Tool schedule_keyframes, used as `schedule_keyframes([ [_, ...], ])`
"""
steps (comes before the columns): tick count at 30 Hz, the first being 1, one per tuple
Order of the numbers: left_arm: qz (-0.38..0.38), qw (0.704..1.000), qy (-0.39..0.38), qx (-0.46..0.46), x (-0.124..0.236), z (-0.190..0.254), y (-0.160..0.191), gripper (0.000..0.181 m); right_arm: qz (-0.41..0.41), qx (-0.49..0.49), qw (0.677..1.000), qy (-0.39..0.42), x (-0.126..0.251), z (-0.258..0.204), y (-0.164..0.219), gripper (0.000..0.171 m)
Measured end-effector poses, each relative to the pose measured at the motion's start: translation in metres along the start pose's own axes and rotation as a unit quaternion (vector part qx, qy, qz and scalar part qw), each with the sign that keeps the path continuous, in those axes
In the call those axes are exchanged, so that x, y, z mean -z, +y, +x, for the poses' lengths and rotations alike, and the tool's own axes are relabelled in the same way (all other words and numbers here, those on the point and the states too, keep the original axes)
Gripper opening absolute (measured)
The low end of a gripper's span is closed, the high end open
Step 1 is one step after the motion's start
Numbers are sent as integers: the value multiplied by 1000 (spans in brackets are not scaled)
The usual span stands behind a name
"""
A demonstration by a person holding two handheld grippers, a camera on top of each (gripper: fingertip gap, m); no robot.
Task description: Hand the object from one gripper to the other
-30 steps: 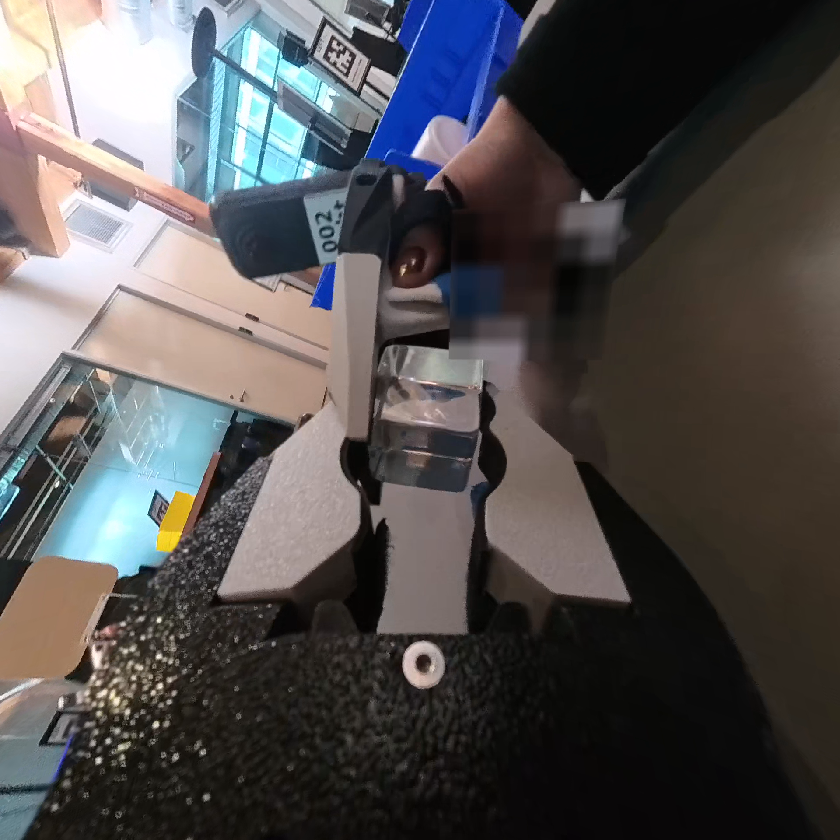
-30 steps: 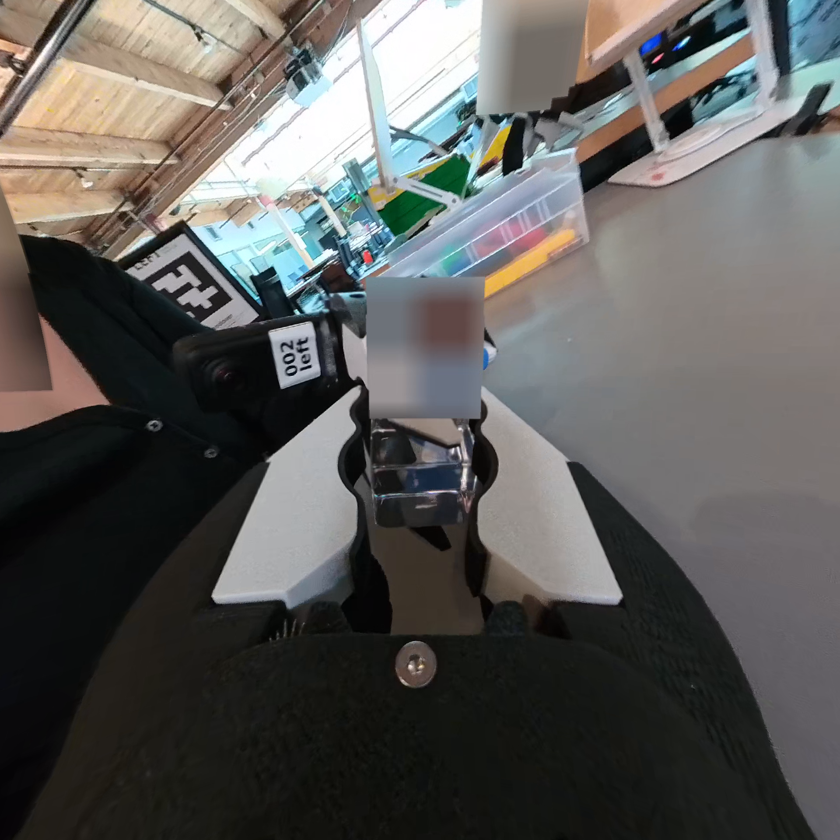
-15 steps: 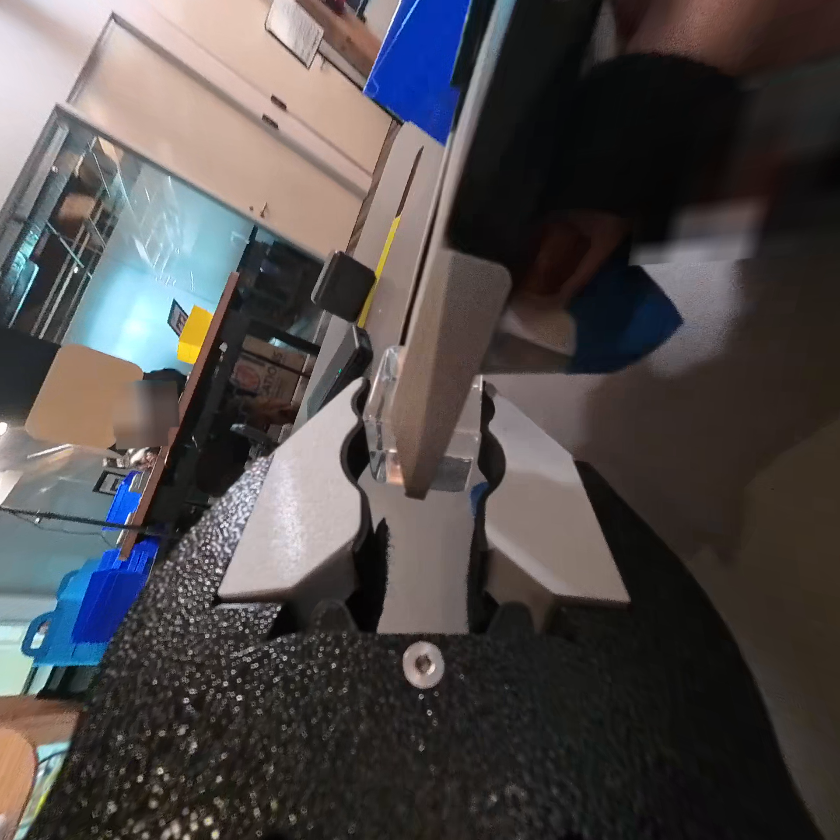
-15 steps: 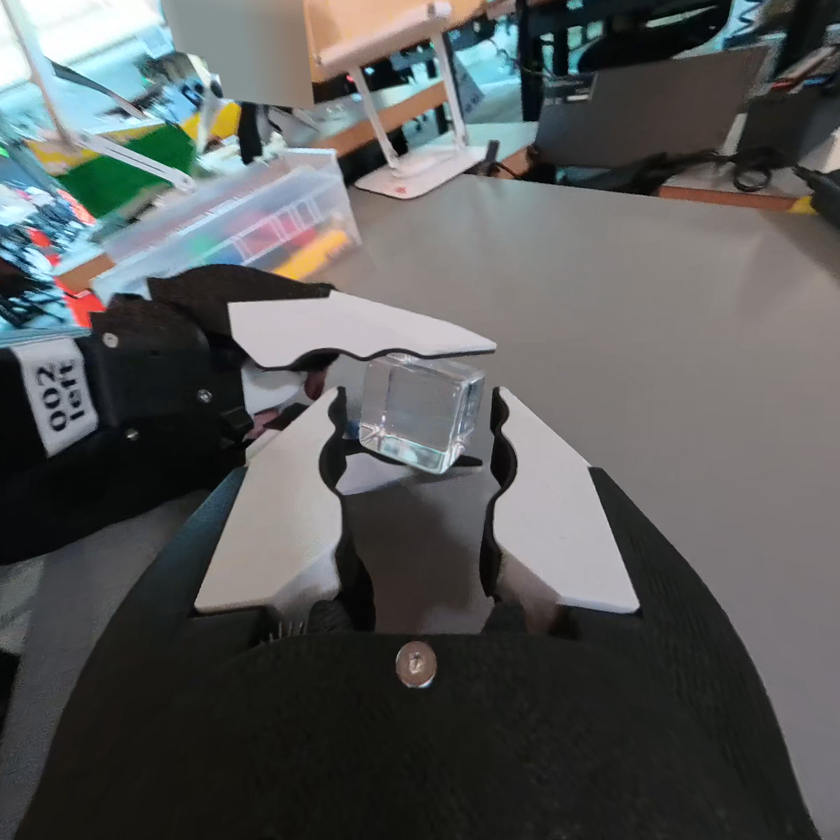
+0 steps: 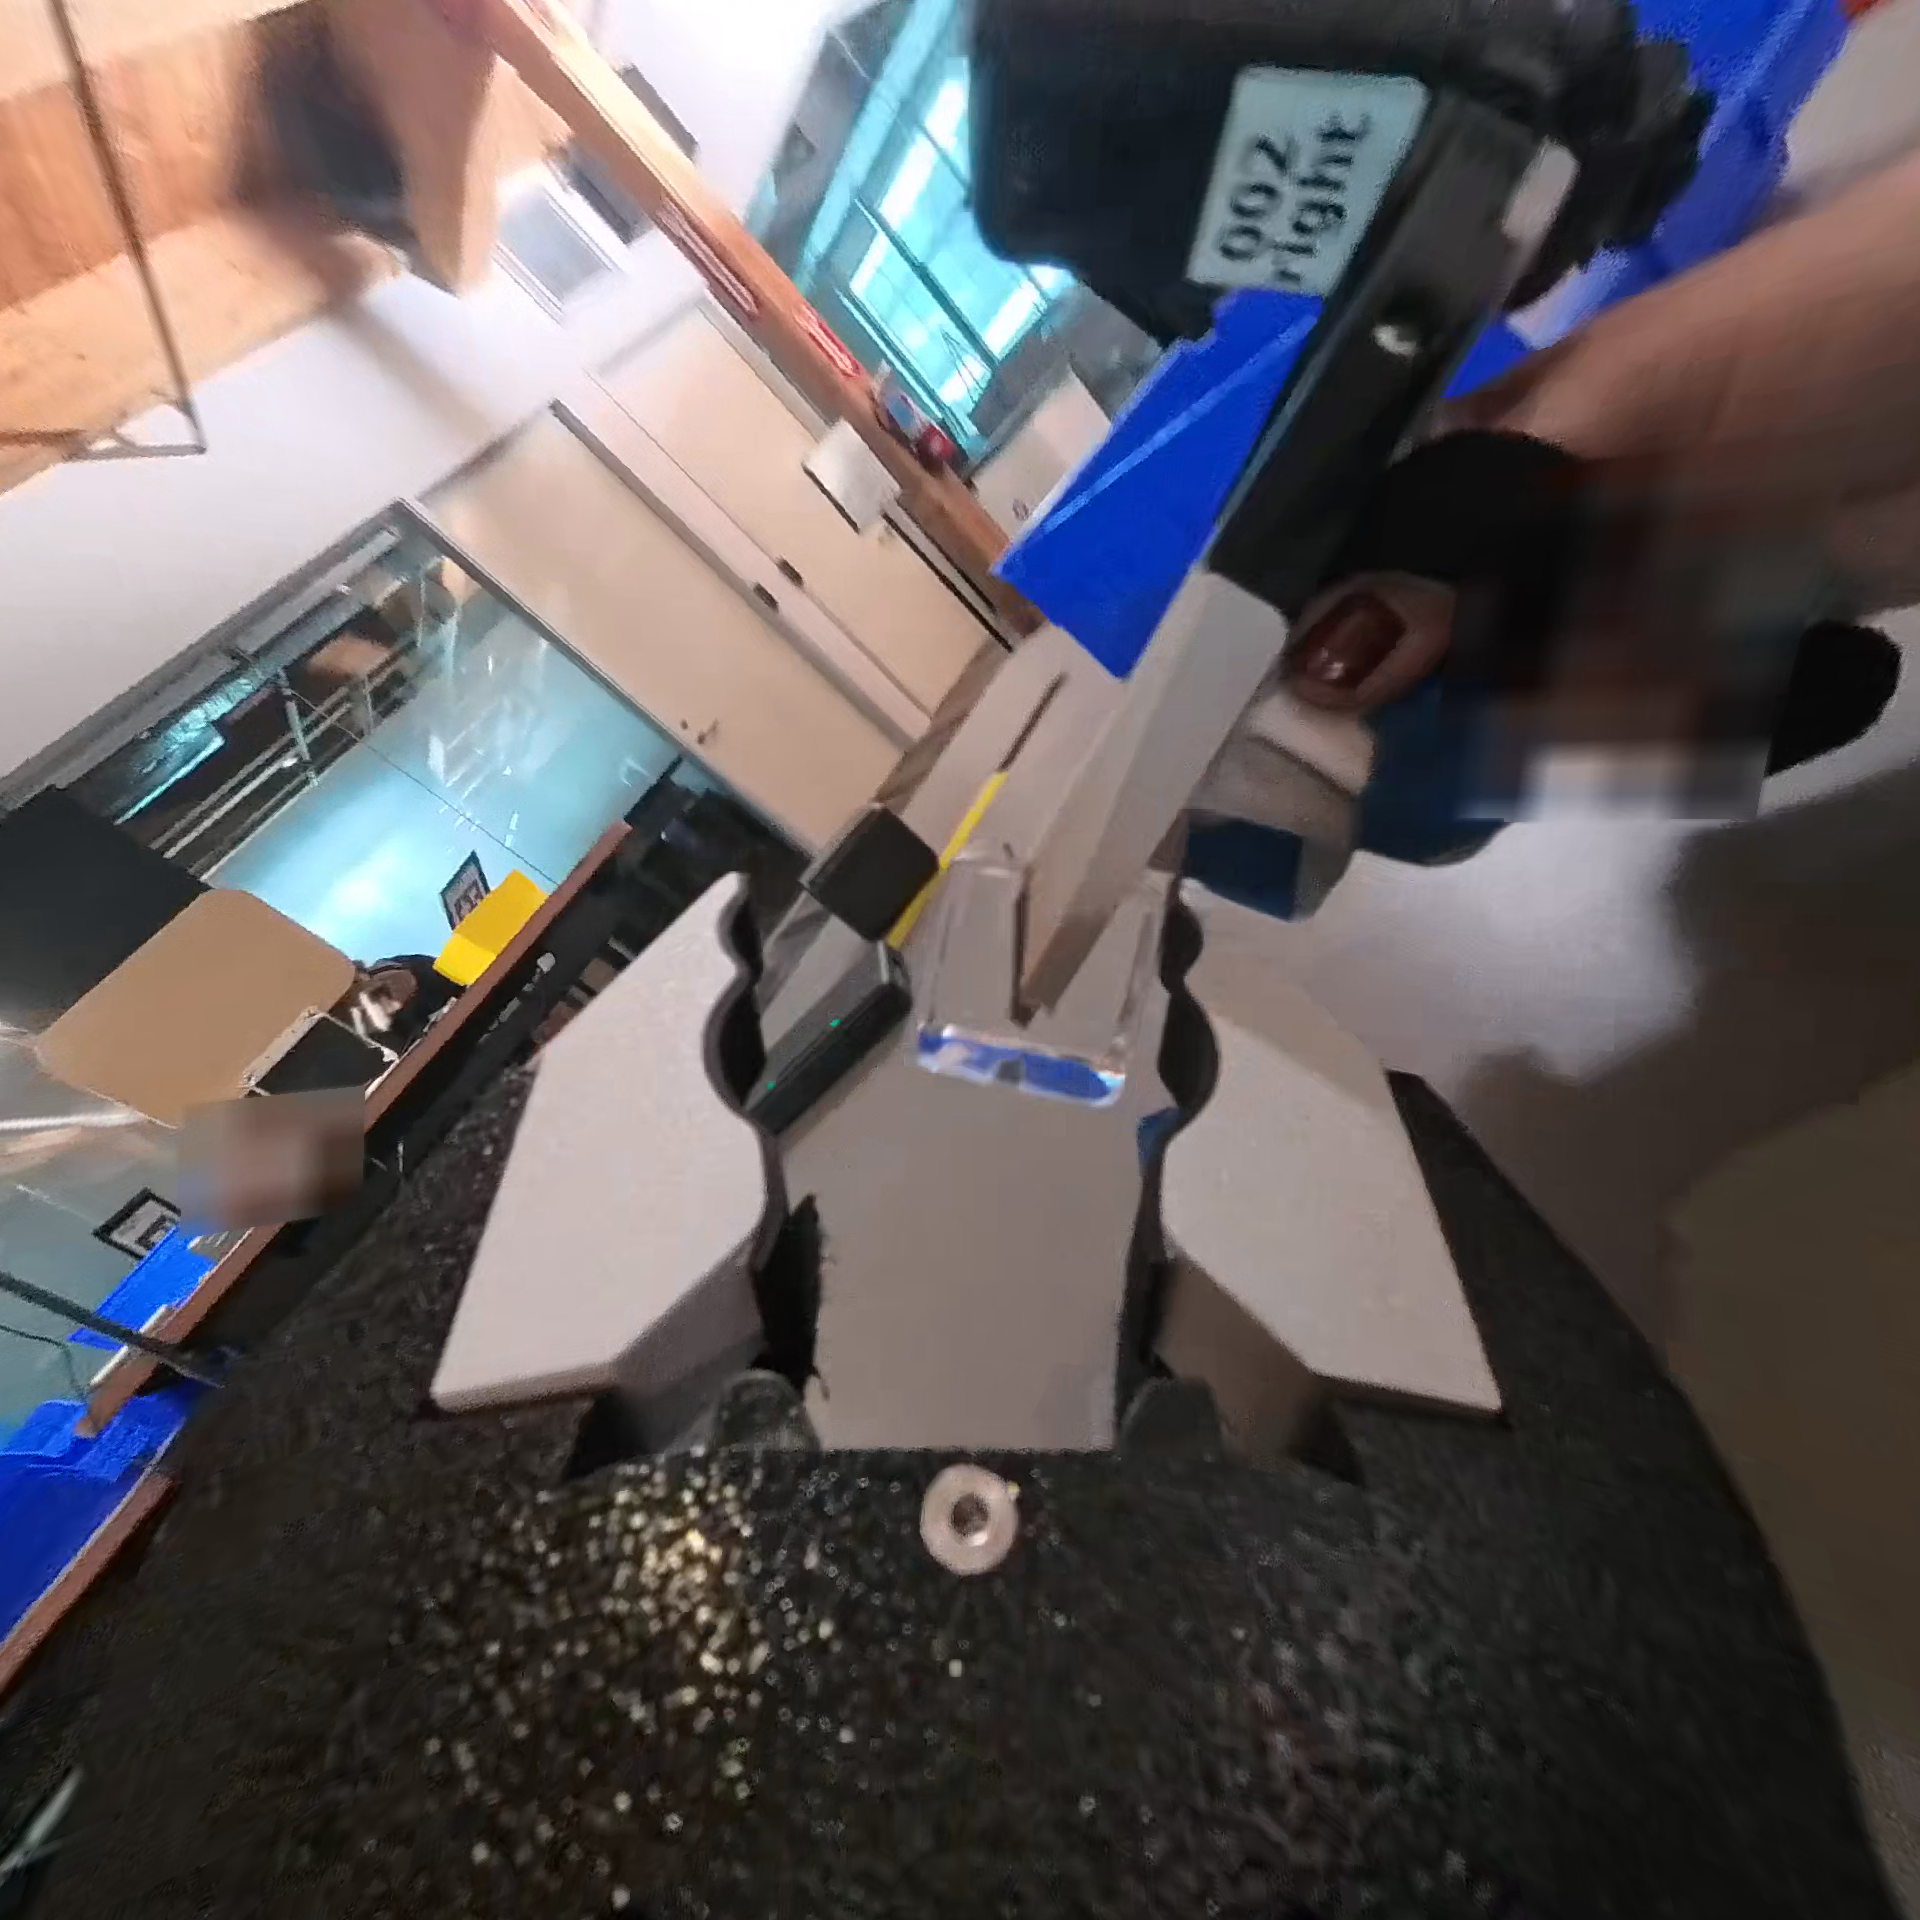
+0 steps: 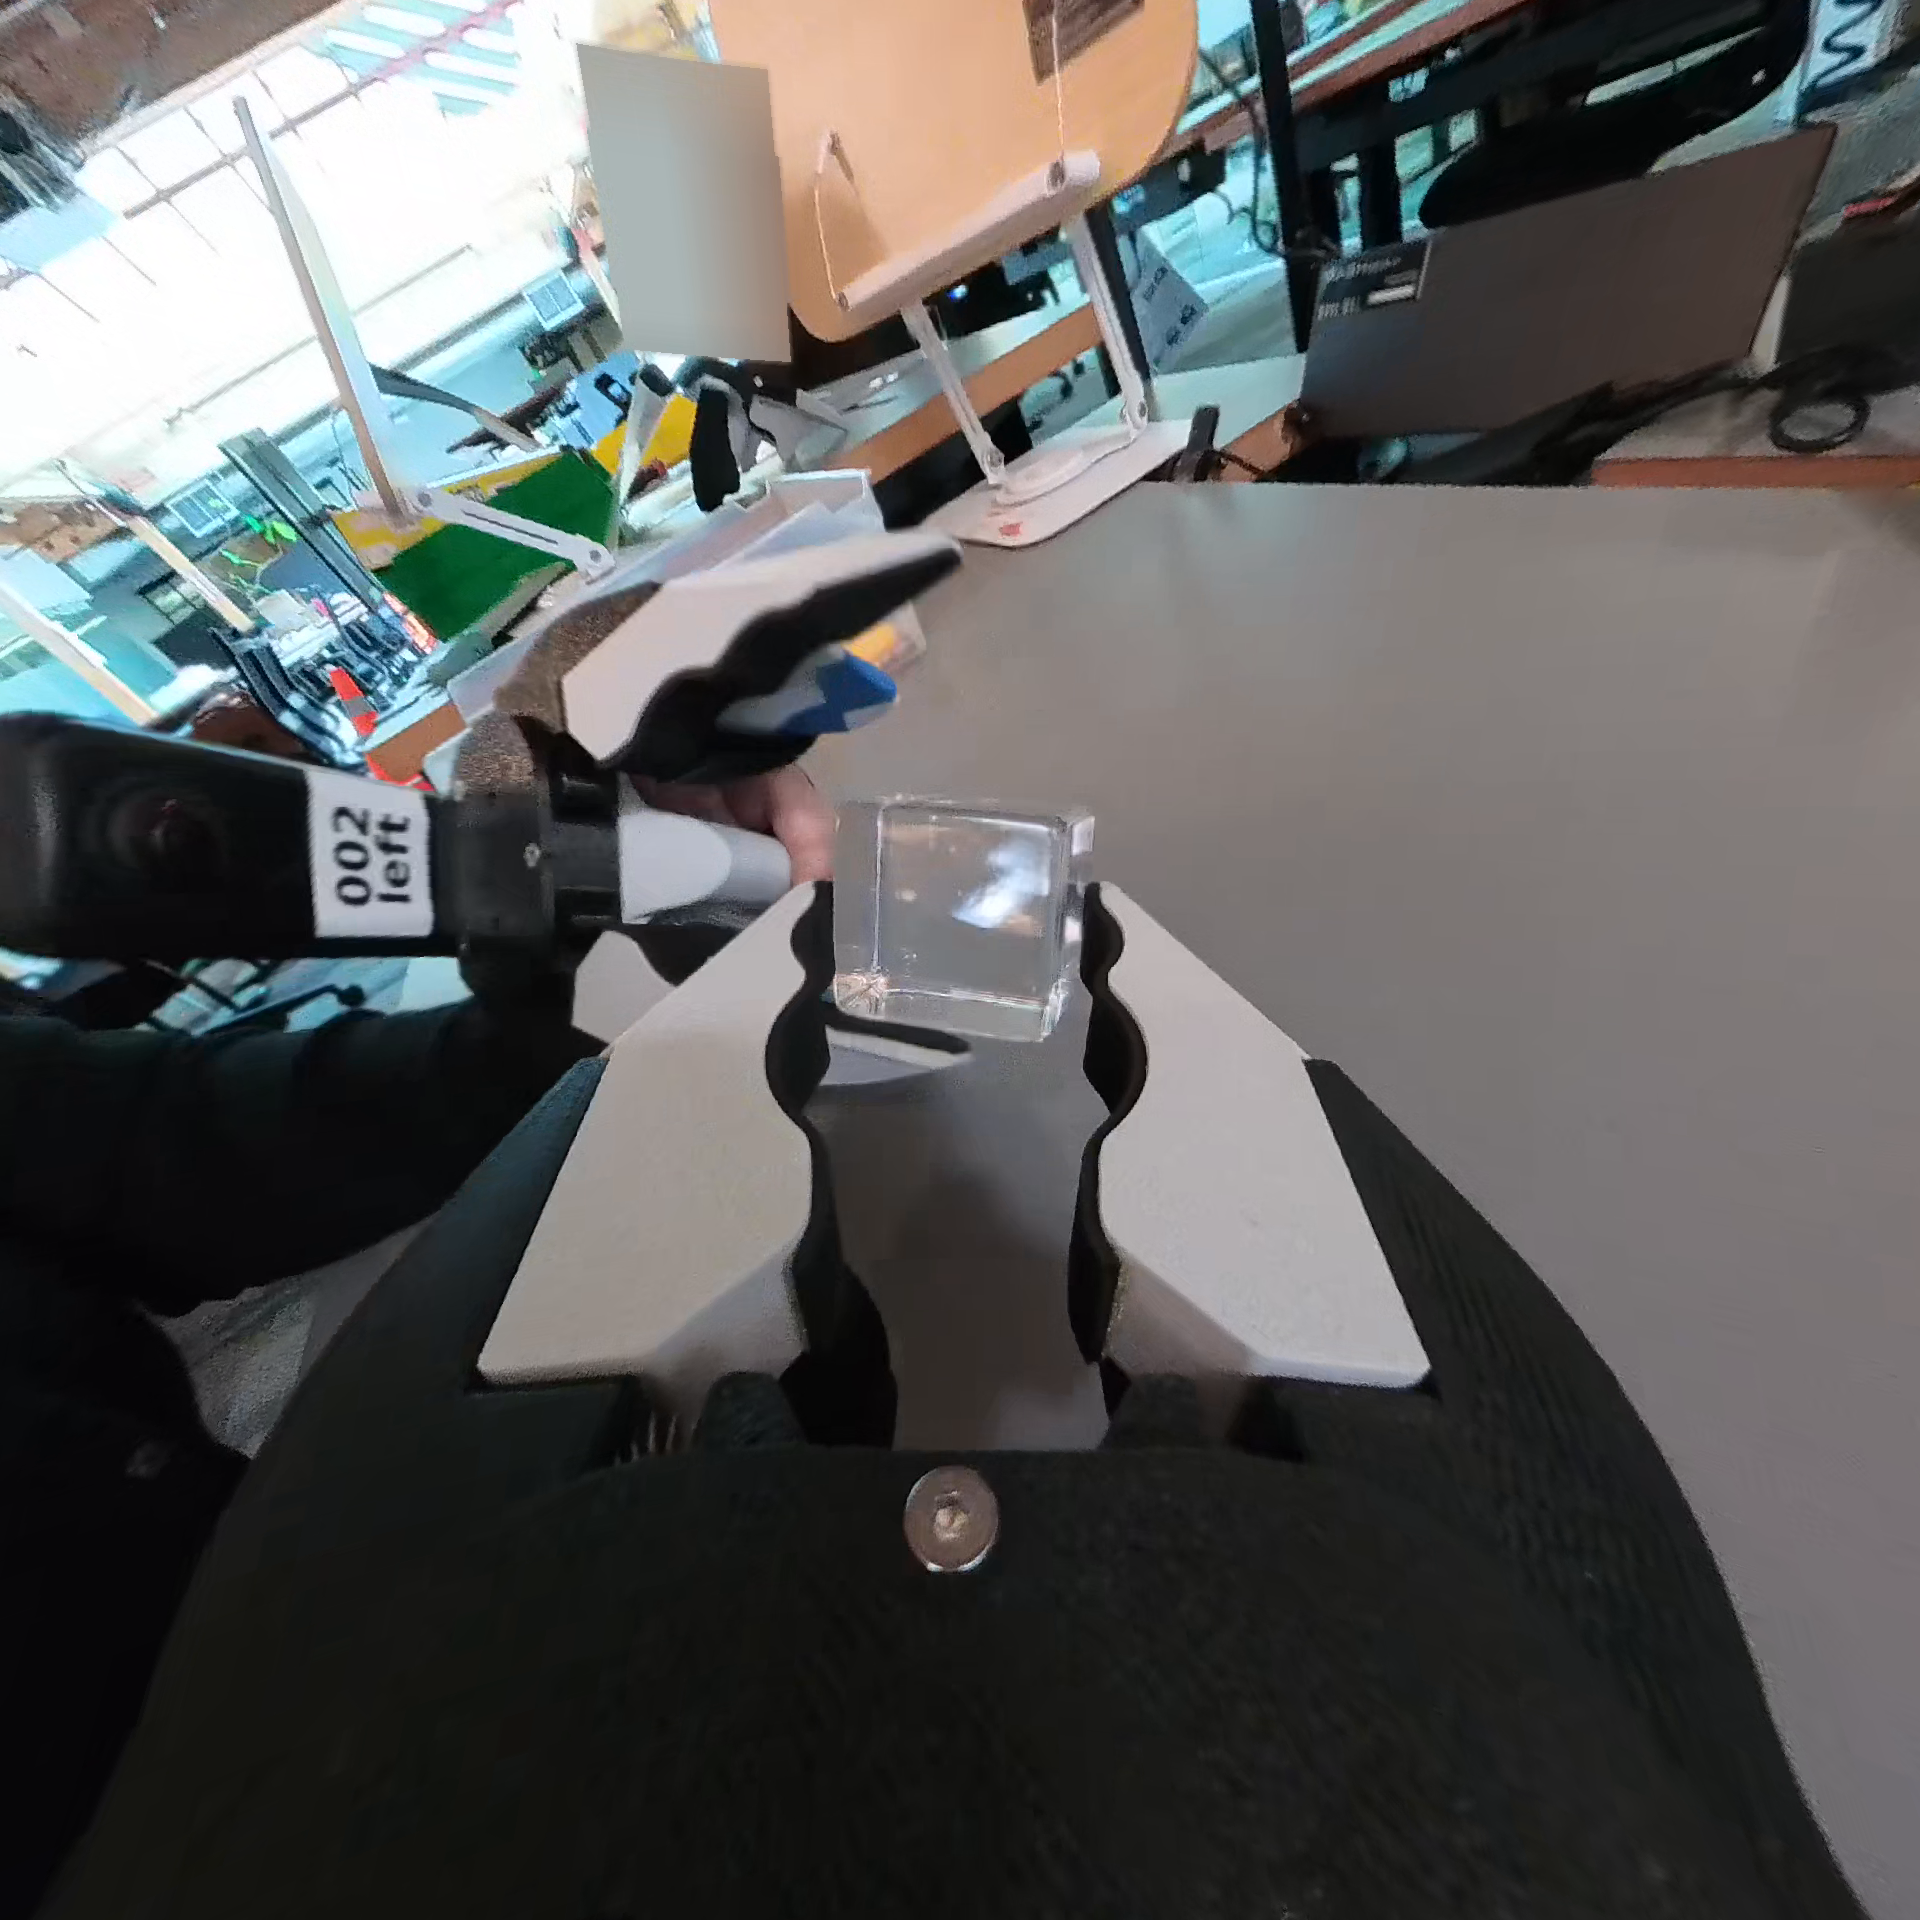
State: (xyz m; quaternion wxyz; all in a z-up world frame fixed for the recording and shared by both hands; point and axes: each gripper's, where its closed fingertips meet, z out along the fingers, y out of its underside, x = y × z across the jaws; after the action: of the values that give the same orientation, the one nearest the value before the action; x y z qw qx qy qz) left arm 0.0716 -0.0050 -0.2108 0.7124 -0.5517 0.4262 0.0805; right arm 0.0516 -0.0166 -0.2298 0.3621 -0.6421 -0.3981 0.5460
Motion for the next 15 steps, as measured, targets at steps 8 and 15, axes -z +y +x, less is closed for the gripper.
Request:
schedule_keyframes([
  [8,132,972,-76,177,25,-53,-8,92,85,53,994,39,43,12,-45,46],
  [15,123,955,-119,244,34,-78,15,87,129,213,908,337,183,48,-113,45],
])
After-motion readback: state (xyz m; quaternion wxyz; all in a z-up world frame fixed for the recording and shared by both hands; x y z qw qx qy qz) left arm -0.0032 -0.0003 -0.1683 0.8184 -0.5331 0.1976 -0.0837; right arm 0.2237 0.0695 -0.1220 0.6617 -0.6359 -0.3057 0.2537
